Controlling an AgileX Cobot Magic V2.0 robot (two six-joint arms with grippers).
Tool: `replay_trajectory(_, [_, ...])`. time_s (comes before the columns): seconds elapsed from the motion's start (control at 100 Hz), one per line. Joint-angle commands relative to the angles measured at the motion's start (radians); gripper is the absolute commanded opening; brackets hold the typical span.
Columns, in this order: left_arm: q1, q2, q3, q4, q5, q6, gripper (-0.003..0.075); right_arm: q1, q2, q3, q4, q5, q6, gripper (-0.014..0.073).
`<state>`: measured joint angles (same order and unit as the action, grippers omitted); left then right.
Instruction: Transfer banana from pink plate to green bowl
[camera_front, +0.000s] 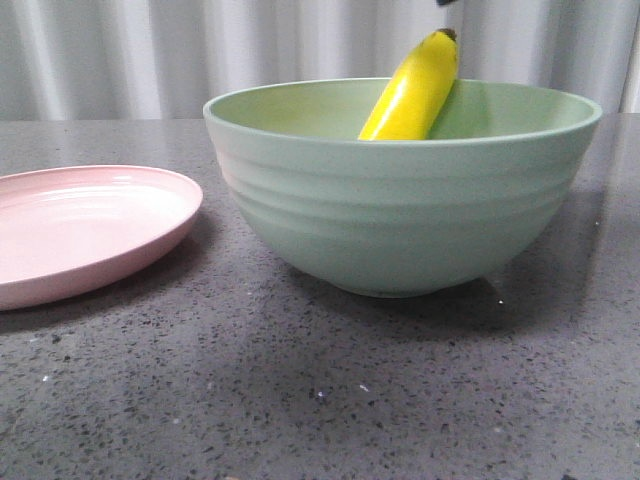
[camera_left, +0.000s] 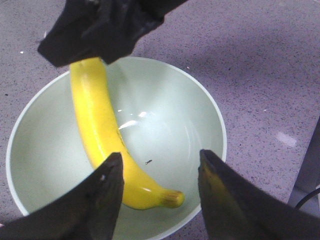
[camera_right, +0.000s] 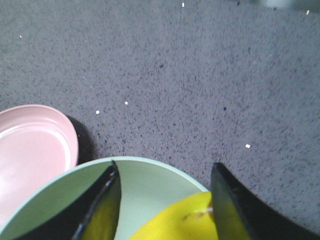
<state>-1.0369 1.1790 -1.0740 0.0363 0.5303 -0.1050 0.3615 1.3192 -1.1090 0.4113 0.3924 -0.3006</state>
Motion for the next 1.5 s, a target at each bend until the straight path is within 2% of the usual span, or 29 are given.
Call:
replay_trajectory(0.0, [-0.005,-0.023,-0.035,0.001,-0.071,-0.002,0.0316,0.001,-0.072,-0.029,-0.008,-0.064,-0.006,0.0333])
replay_trajectory(0.07, [-0.005,-0.023,-0.035,0.001,-0.071,-0.002,0.0304,0.001,-0.103,-0.029,-0.01,-0.047,-0.006,0.0326])
replay_trajectory(0.13, [-0.005,-0.025,-0.035,0.001,-0.069,-0.002,0.0251,0.001,-0.133,-0.029,-0.01,-0.019,-0.006,0.0282])
replay_trajectory(0.29, [-0.005,-0.04,-0.035,-0.001,-0.069,-0.002,0.0015,0.001,-0.196,-0.027,-0.023,0.059,-0.006,-0.0006])
replay_trajectory(0.33, [-0.005,-0.046,-0.035,-0.001,-0.069,-0.002,-0.002,0.001,-0.21,-0.021,-0.023,0.061,-0.006,-0.0074])
replay_trajectory(0.54, [-0.005,-0.103,-0.028,0.002,-0.069,-0.002,-0.002,0.001,-0.304,0.061,-0.023,0.053,-0.006,-0.0064])
replay_trajectory(0.68, [-0.005,-0.169,0.031,0.018,-0.127,-0.002,-0.002,0.001,-0.398,0.182,-0.027,-0.039,-0.006,-0.0064])
replay_trajectory(0.99, [-0.005,-0.405,0.36,0.027,-0.431,-0.002,-0.002,0.001,-0.68,0.514,-0.09,-0.386,-0.014,-0.0064])
replay_trajectory(1.14, [-0.005,-0.521,0.53,0.027,-0.53,-0.002,-0.002,0.001,-0.835,0.672,-0.097,-0.531,-0.014,-0.0064])
replay_trajectory(1.36, [-0.005,-0.651,0.733,0.027,-0.647,-0.002,-0.002,0.001,-0.998,0.821,-0.101,-0.58,-0.014,-0.0064])
replay_trajectory(1.49, [-0.005,-0.68,0.784,0.027,-0.664,-0.002,-0.002,0.001,-1.053,0.864,-0.101,-0.58,-0.014,-0.0064])
